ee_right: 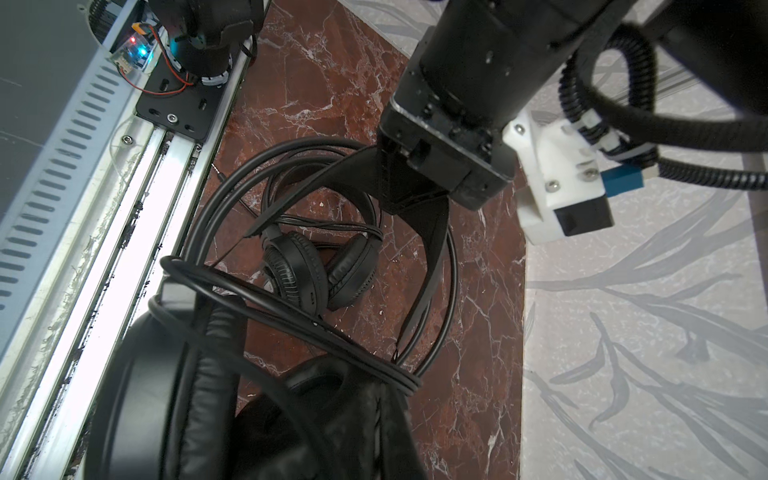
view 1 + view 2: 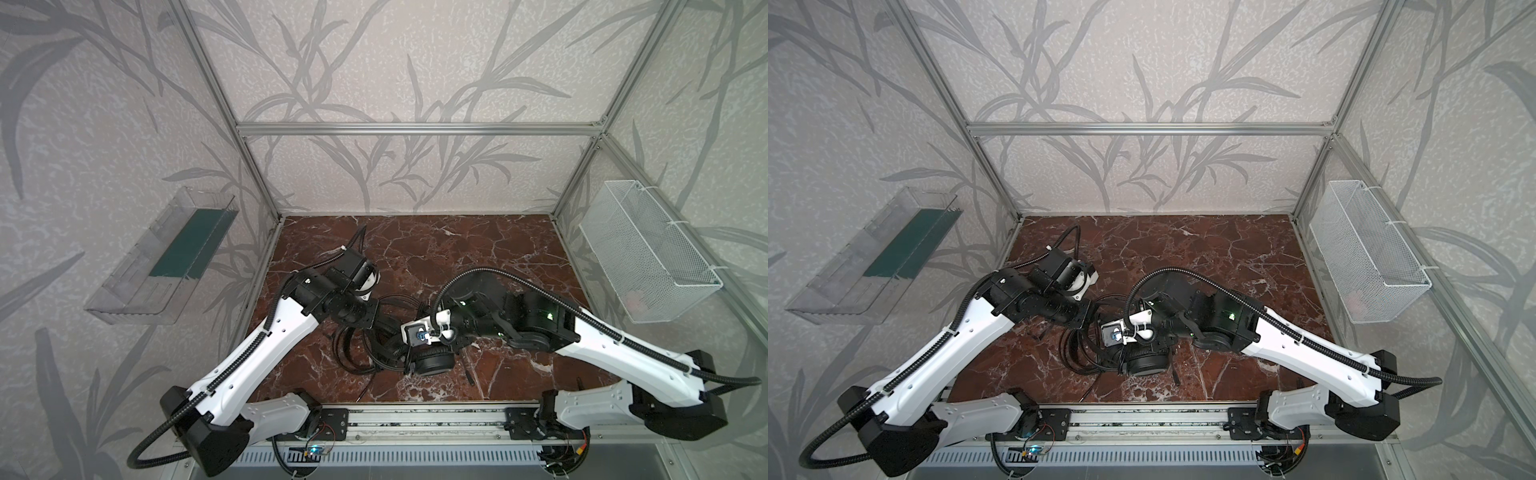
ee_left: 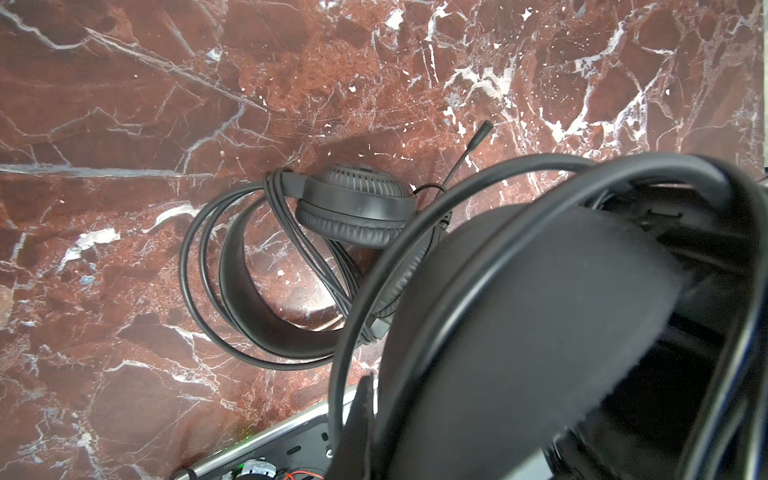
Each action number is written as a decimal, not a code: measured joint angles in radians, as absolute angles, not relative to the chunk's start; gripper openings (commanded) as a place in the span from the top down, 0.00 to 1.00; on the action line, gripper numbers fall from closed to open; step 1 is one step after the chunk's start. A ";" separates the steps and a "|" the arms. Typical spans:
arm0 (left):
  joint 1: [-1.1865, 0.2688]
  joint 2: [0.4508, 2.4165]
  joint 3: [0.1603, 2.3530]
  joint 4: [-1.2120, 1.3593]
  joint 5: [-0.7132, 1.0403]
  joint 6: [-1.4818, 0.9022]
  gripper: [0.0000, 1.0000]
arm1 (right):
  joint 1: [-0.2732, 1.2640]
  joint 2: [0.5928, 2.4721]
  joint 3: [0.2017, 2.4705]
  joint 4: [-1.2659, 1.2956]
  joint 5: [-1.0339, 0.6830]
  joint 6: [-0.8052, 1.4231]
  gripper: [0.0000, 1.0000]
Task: Wrap the headphones
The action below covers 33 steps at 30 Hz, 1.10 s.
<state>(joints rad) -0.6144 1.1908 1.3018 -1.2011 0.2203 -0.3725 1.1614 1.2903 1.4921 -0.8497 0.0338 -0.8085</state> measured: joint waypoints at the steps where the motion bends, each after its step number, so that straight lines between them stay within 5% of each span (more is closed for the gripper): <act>1: -0.614 1.186 1.302 -1.201 0.223 -0.371 1.00 | 1.158 1.292 1.489 -0.845 0.037 -0.811 0.97; 15: -0.627 1.140 1.281 -1.148 0.299 -0.412 1.00 | 1.082 1.330 1.453 -0.640 0.113 -0.848 0.93; 33: -0.638 1.103 1.254 -1.133 0.395 -0.461 1.00 | 1.050 1.339 1.370 -0.558 0.178 -0.876 0.68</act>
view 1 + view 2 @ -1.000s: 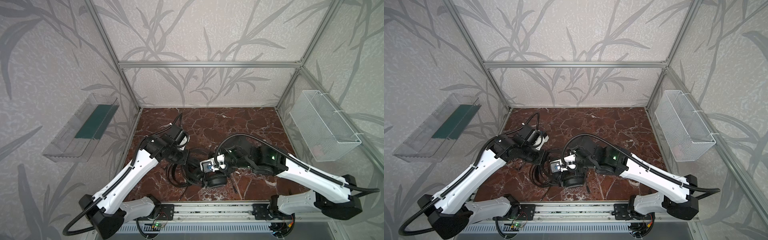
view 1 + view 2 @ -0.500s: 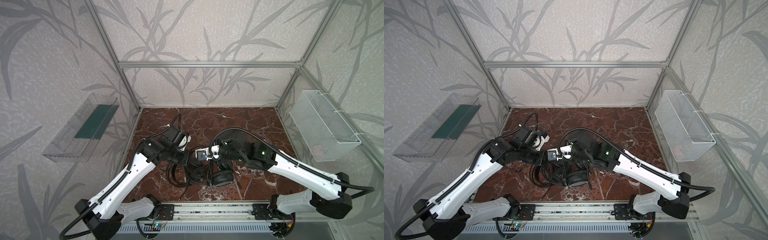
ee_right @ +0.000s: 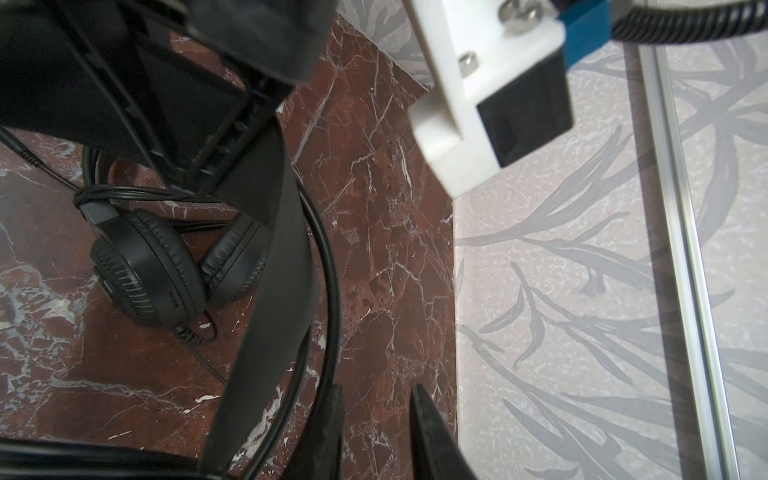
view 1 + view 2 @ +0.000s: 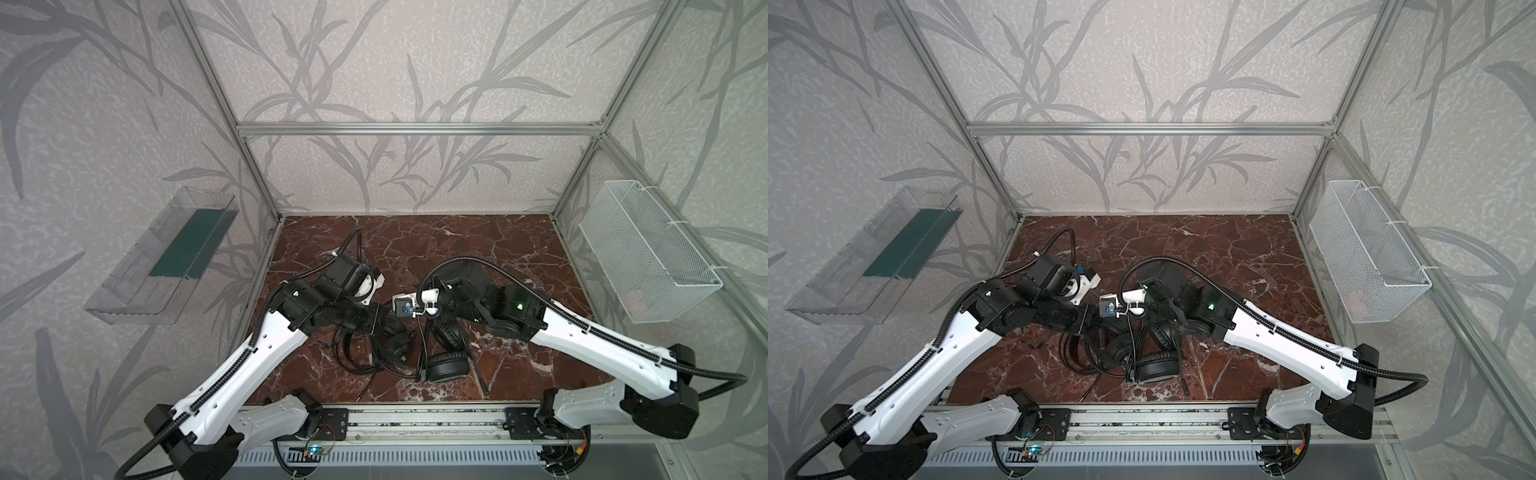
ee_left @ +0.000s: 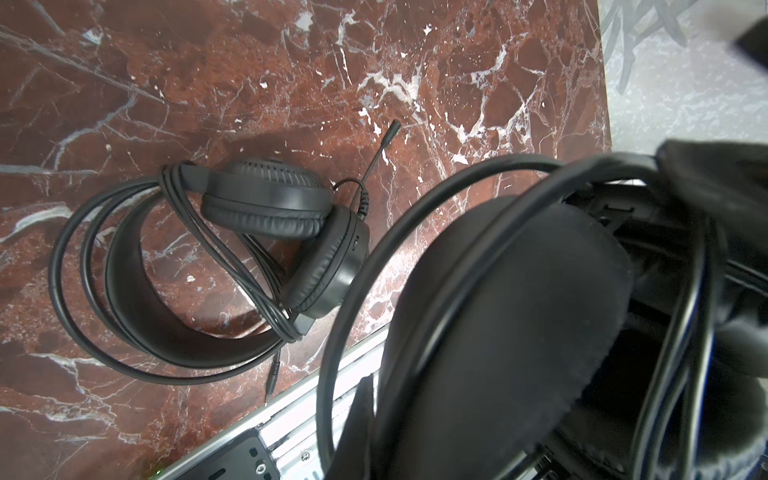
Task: Wrap the headphones
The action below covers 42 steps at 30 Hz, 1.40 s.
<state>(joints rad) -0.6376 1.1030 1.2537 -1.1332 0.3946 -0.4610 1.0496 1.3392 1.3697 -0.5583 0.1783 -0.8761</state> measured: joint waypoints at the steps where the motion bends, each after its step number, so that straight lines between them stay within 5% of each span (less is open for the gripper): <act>1: -0.638 1.103 1.254 -1.141 0.395 -0.462 1.00 | 1.045 1.339 1.364 -0.556 0.178 -0.876 0.67; 21: -0.640 1.067 1.313 -1.231 0.425 -0.467 1.00 | 0.960 1.321 1.299 -0.496 0.140 -0.819 0.58; 42: -0.551 1.091 1.407 -1.278 0.461 -0.459 1.00 | 0.863 1.314 1.208 -0.396 0.185 -0.590 0.23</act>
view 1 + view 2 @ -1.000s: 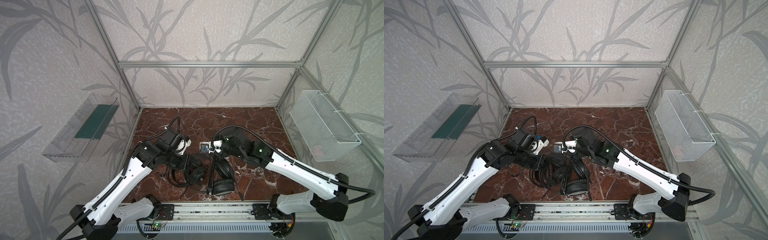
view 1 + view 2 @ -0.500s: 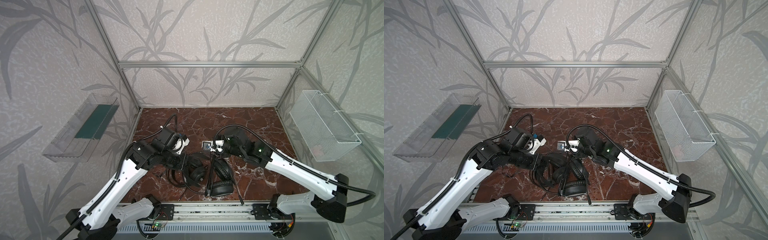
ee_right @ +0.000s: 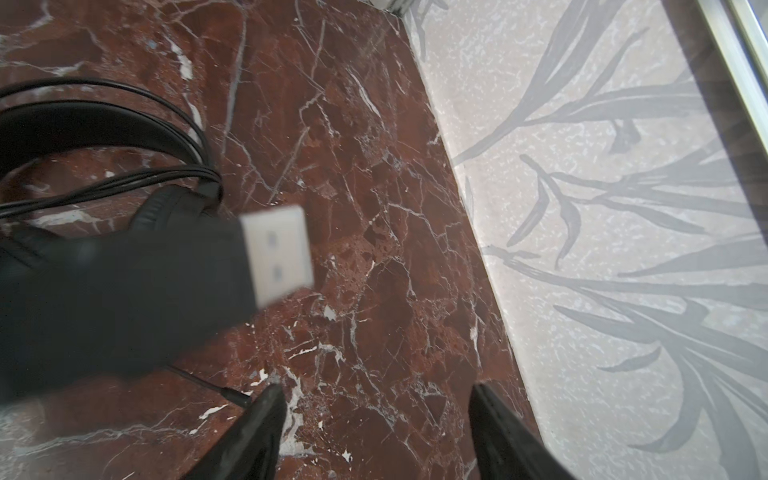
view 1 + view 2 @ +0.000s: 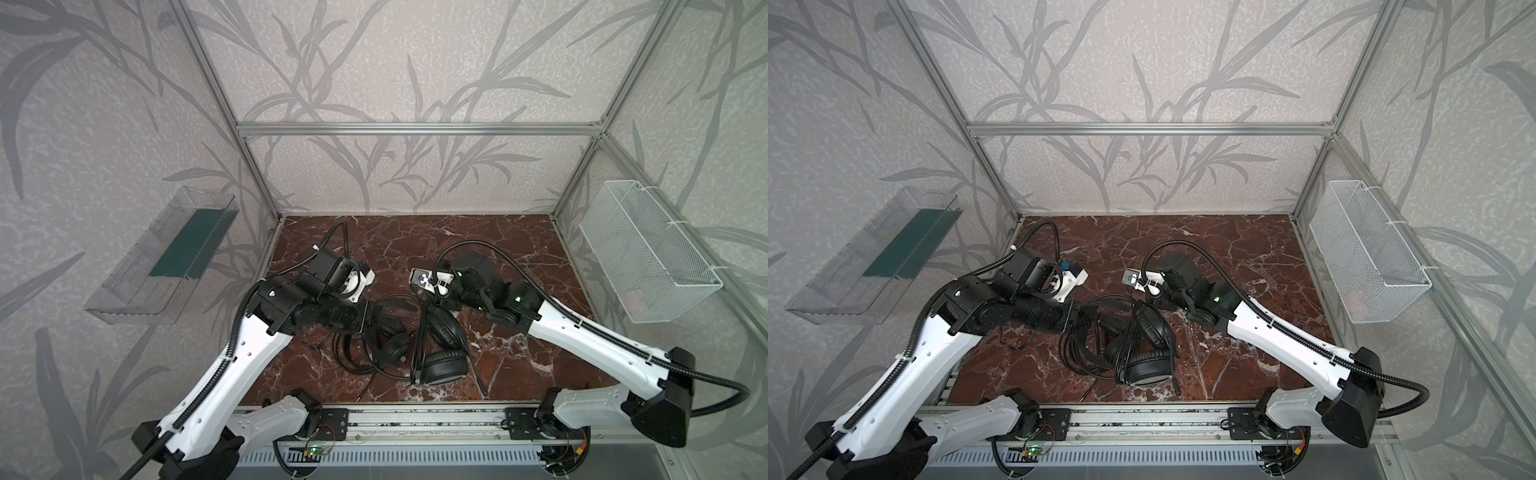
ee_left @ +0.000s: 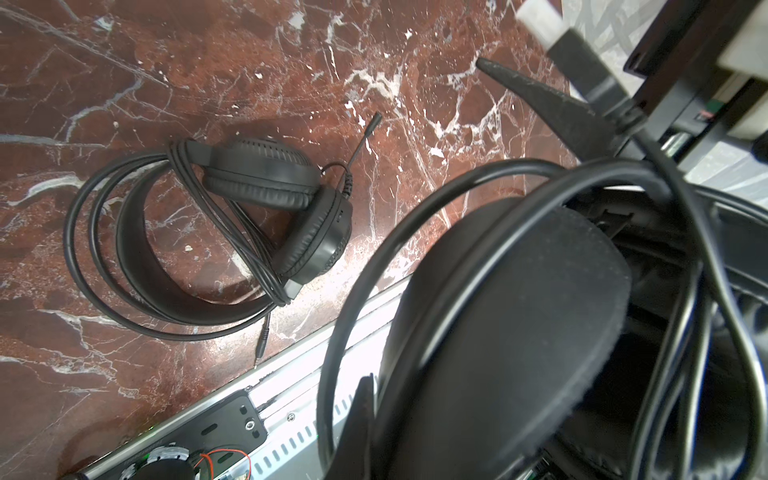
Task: Wrap the headphones
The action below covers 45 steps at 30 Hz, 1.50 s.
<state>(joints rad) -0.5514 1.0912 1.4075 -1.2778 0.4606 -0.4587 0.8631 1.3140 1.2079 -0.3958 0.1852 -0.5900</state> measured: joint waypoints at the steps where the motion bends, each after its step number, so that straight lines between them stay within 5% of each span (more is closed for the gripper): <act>1: -0.530 1.095 1.409 -1.275 0.469 -0.459 1.00 | 0.851 1.314 1.208 -0.384 0.204 -0.567 0.22; 6: -0.437 1.107 1.412 -1.271 0.504 -0.456 1.00 | 0.775 1.303 1.209 -0.360 0.234 -0.425 0.12; 13: -0.397 1.113 1.419 -1.271 0.523 -0.452 1.00 | 0.672 1.210 1.208 -0.336 0.283 -0.208 0.10; 21: -0.370 1.161 1.465 -1.264 0.501 -0.445 1.00 | 0.416 0.993 1.067 -0.286 0.349 0.149 0.01; 45: -0.191 1.642 1.639 -1.000 0.320 -0.372 1.00 | 0.406 0.772 0.690 -0.251 0.355 0.461 0.01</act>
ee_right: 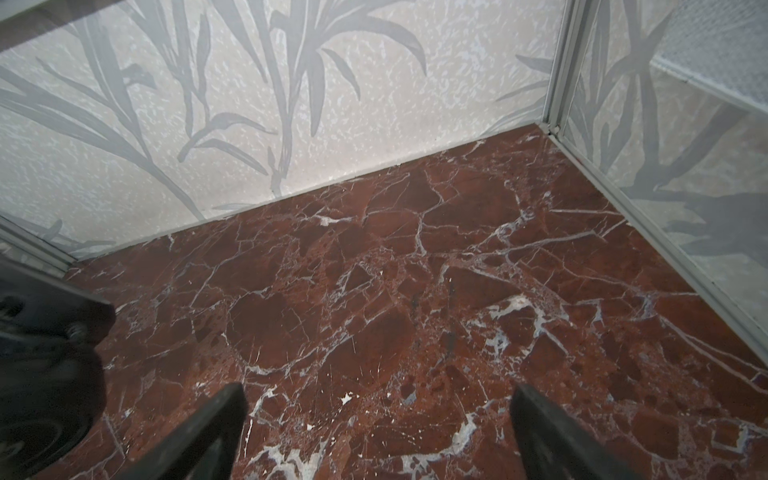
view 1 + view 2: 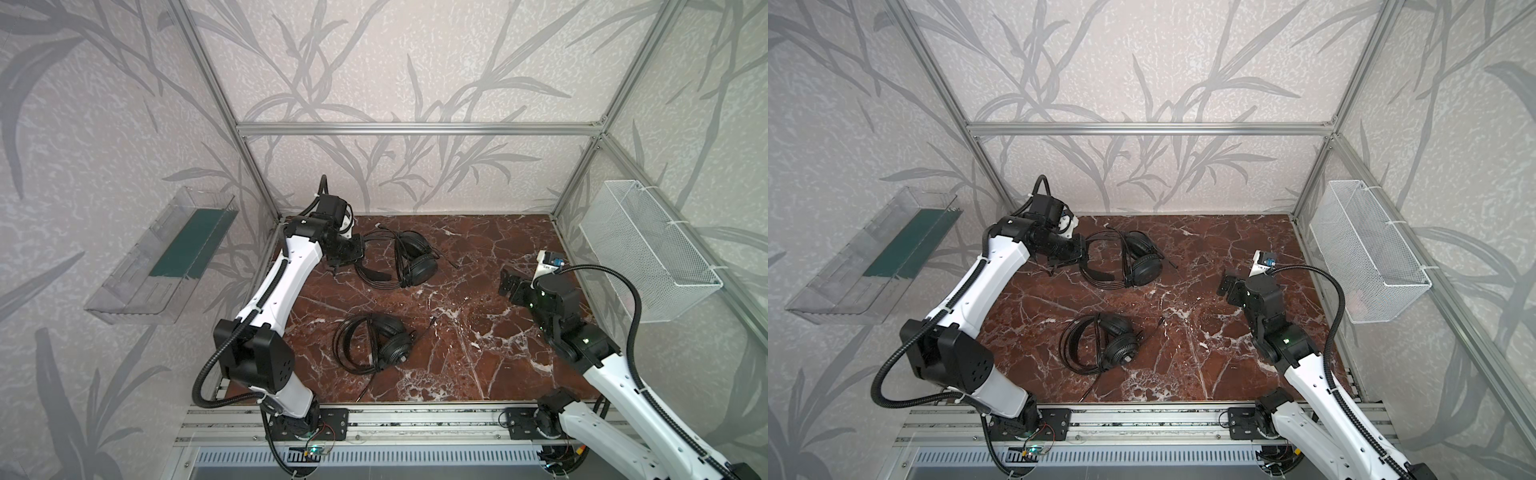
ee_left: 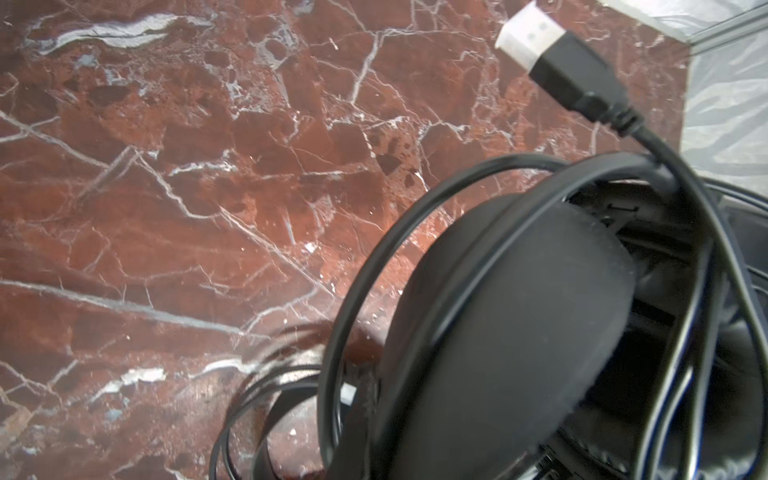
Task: Wrap the headphones
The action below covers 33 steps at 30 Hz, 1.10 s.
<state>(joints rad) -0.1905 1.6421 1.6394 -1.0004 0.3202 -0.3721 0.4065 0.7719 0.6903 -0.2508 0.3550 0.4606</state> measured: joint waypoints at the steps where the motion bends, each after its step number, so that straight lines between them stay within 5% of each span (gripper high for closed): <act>1: -0.182 1.666 1.644 -0.992 0.318 -0.366 1.00 | 0.406 0.764 0.674 -0.249 0.348 0.464 0.01; 11: -0.118 1.902 1.726 -0.967 0.303 -0.332 1.00 | 0.409 0.731 0.603 -0.242 0.315 0.467 0.01; 33: -0.102 2.005 1.575 -0.826 0.292 -0.306 1.00 | 0.438 0.728 0.566 -0.226 0.324 0.441 0.01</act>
<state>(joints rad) -0.1017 2.0048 1.5745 -0.8261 0.2916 -0.3058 0.4377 0.7280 0.5659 -0.2256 0.3244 0.4412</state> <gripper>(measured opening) 0.073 0.991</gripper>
